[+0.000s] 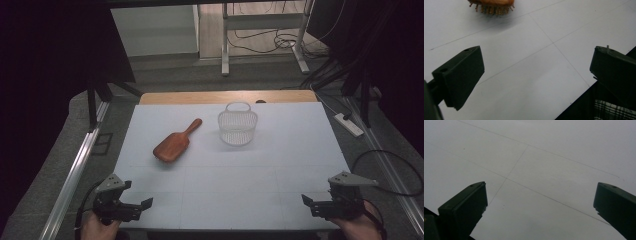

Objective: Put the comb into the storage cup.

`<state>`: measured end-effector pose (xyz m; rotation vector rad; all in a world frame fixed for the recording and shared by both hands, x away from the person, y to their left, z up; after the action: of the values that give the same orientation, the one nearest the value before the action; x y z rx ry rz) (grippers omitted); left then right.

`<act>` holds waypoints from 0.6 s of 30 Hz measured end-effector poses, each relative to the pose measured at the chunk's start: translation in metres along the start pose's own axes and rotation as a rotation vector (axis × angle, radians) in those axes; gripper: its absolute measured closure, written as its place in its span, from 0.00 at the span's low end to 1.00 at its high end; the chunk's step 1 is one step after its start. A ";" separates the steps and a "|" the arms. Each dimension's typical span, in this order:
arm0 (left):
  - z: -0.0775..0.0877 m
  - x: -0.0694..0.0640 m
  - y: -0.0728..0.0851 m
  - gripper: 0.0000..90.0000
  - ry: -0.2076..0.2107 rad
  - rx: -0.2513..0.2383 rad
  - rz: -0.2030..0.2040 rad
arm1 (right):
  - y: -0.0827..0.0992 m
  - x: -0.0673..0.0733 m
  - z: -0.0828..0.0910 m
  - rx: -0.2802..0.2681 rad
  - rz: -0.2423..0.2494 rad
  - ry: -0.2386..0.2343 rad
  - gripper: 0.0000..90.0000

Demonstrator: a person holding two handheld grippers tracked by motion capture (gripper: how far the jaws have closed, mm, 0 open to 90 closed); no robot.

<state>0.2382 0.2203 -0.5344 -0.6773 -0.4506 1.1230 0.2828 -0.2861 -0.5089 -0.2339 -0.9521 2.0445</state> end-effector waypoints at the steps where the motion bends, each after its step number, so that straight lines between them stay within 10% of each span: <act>1: -0.001 0.000 -0.001 0.00 0.000 0.002 -0.004 | 0.000 0.000 0.000 0.003 0.001 0.000 0.00; 18: -0.012 0.001 -0.016 0.00 -0.009 0.021 -0.054 | 0.001 0.004 -0.003 0.024 0.025 -0.026 0.00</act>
<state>0.2573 0.2141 -0.5317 -0.6380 -0.4615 1.0792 0.2816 -0.2819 -0.5110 -0.2079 -0.9439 2.0855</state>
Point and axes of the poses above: each handheld gripper's, and its own axes: z roughly backward along the jaws, y roughly out of its underside, x roughly to its left, the point moved 9 cm from there along -z, roughly forward along the jaws, and after that the axes turned 15 degrees about -y, right-handed, at the moved point
